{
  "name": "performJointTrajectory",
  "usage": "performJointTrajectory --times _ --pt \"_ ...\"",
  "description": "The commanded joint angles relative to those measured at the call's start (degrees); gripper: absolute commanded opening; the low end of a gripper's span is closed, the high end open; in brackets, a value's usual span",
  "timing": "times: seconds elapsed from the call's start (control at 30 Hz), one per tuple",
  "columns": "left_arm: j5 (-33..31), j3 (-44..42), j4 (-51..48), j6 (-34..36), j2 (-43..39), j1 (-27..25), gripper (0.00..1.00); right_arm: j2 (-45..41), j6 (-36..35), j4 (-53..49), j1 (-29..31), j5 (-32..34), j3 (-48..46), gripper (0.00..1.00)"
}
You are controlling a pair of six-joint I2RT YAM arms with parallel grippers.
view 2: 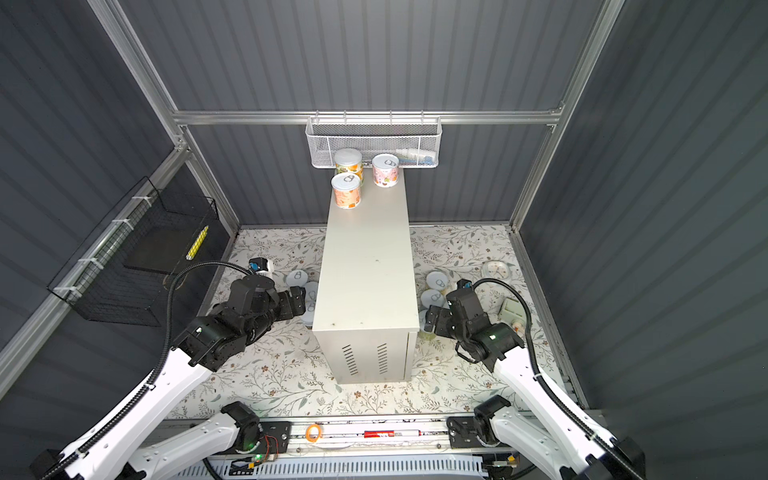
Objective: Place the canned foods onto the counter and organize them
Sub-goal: 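Withdraw the left gripper down to its cans while the right gripper lowers, then lower the right gripper around the green-labelled can nearest the robot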
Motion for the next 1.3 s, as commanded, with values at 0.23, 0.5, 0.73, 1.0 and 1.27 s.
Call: performJointTrajectory --times 0.23,0.5,0.73,1.0,1.27 --pt "1.09 -1.56 5.72 1.74 3.36 0.09 0.94 9.98 3.50 13.42 -0.06 -4.87 -3.56 0.99" --pt "0.49 -3.86 10.23 2.68 6.56 0.18 0.94 20.50 2.96 15.34 -0.14 -3.87 -1.55 0.99" --pt "1.03 -5.19 12.53 2.98 8.11 0.18 0.94 24.59 5.26 17.67 -0.07 0.62 -2.33 0.96" --pt "1.09 -5.21 13.31 3.13 9.37 0.18 0.94 28.11 4.96 17.33 -0.05 5.62 -1.40 0.93" --pt "1.46 -5.52 13.62 2.84 9.66 0.18 0.94 28.60 4.82 17.64 0.02 5.92 -2.16 0.89"
